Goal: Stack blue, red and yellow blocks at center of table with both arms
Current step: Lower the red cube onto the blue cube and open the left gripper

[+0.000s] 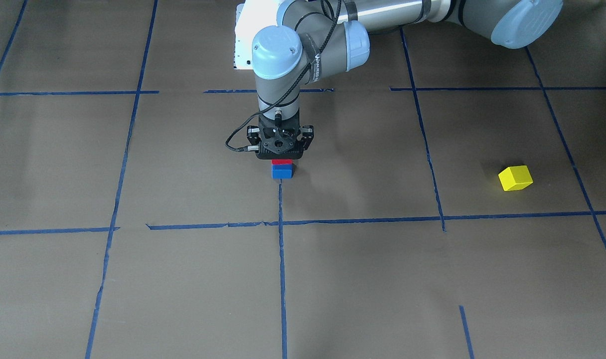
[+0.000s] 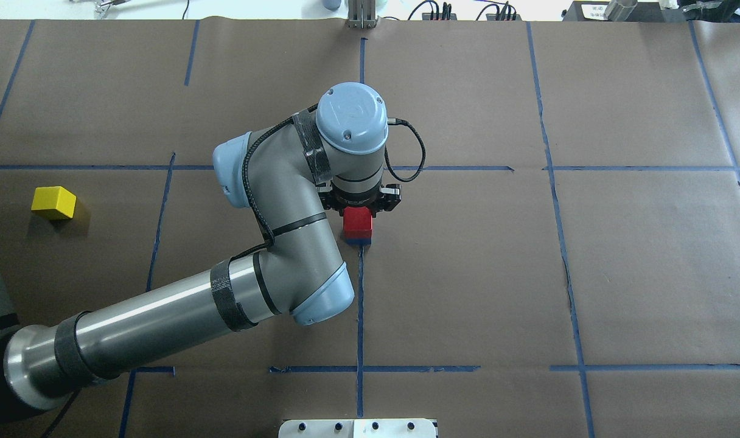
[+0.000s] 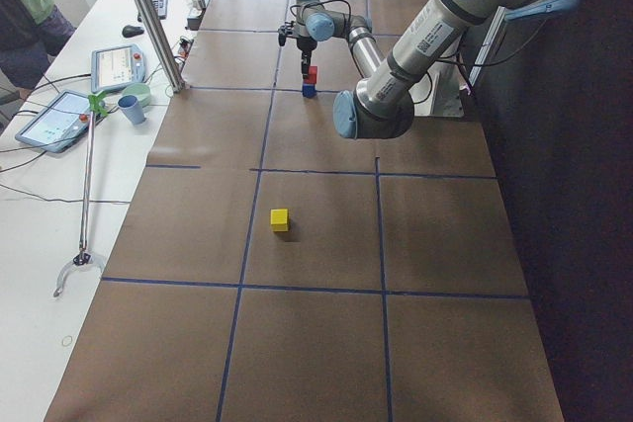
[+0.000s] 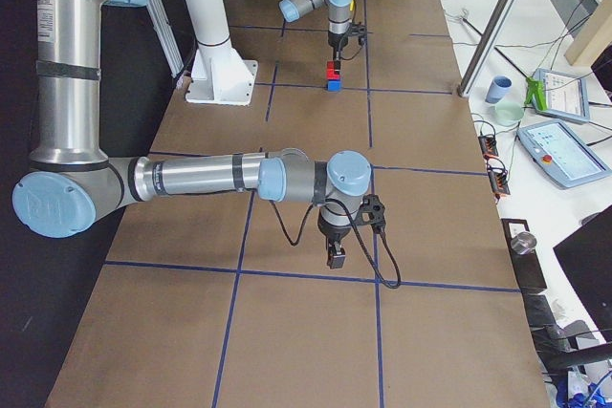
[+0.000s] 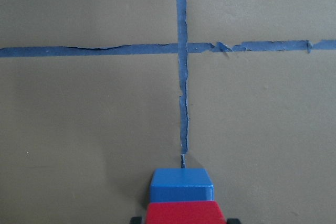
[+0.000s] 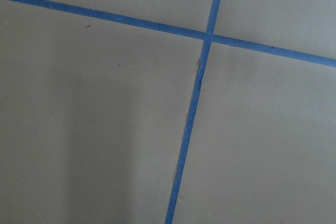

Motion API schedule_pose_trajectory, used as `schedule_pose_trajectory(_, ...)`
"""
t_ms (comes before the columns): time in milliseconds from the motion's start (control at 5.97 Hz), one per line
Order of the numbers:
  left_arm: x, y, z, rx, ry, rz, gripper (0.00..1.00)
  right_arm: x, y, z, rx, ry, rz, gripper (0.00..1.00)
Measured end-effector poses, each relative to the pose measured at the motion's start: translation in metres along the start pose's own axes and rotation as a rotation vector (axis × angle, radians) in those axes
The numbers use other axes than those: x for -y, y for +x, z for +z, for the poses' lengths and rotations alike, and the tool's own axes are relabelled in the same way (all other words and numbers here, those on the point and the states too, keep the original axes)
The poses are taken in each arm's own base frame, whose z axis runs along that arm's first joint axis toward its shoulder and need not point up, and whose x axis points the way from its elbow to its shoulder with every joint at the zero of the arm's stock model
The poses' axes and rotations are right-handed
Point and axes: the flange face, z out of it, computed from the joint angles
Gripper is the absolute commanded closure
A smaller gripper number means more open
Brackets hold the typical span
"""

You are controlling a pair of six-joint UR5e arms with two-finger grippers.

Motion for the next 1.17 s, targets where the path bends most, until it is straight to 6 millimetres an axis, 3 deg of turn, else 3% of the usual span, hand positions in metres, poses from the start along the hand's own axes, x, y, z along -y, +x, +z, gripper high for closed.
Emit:
schedule_pose_trajectory(670, 0.003, -0.002, 0.01, 0.003, -0.001, -0.003, 0.96, 0.0, 0.001, 0.0, -0.001, -0.001, 0.0, 0.0)
schedule_pose_trajectory(838, 0.005, -0.001, 0.013, -0.002, 0.001, -0.001, 0.91, 0.001, 0.0, 0.0, -0.002, 0.0, -0.001, 0.0)
schedule_pose_trajectory(1006, 0.005, -0.001, 0.015, -0.002, -0.001, -0.001, 0.76, 0.001, 0.0, 0.0, -0.002, 0.0, -0.001, 0.0)
schedule_pose_trajectory(1173, 0.005, -0.001, 0.016, -0.003, -0.002, 0.0, 0.31, 0.001, 0.0, 0.0, -0.002, 0.0, -0.001, 0.0)
